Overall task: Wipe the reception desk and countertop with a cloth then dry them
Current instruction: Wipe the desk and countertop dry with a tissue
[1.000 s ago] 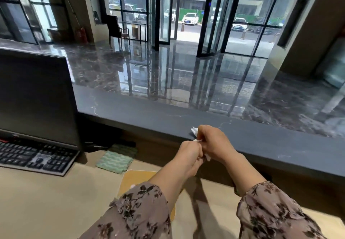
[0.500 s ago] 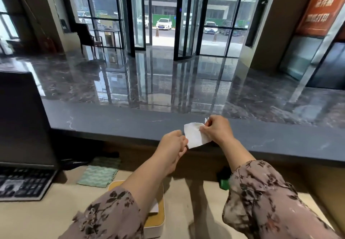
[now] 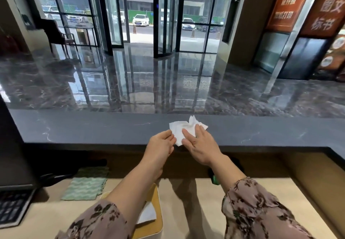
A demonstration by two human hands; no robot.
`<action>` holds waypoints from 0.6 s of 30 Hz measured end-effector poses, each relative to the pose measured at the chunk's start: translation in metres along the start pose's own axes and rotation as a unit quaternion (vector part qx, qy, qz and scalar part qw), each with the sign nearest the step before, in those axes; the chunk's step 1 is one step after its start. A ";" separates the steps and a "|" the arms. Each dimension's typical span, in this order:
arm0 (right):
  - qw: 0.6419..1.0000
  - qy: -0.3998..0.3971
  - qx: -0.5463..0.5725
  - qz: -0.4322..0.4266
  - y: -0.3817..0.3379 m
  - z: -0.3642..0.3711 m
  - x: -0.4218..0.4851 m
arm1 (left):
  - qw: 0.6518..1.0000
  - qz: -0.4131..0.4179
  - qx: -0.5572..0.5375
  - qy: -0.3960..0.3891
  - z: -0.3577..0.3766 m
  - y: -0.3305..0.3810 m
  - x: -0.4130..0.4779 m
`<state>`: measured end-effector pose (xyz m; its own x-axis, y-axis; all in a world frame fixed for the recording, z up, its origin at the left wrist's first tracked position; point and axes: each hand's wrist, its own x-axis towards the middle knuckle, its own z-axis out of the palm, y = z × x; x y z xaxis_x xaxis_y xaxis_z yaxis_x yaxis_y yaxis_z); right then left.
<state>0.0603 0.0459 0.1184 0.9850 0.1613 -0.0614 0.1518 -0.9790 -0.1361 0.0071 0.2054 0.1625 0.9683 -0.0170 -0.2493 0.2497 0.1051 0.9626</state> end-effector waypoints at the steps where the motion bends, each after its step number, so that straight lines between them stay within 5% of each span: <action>1: 1.000 -0.002 -0.031 -0.004 -0.002 -0.003 0.000 | 1.000 0.005 -0.002 0.005 0.001 -0.001 0.002; 9: 0.992 -0.026 -0.118 0.031 -0.034 -0.027 0.016 | 0.998 0.031 -0.018 0.042 0.000 -0.008 0.002; 13: 0.996 -0.023 -0.012 0.088 -0.053 -0.018 0.027 | 0.996 0.045 -0.001 0.071 0.001 -0.006 0.008; 18: 0.999 -0.015 -0.006 0.037 -0.041 -0.006 0.025 | 0.986 0.060 0.023 0.151 0.015 -0.002 0.018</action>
<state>0.0794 0.0897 0.1283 0.9908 0.0919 -0.0997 0.0798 -0.9897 -0.1189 0.0244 0.1897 0.1579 0.9457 0.2903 -0.1460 0.1393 0.0437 0.9893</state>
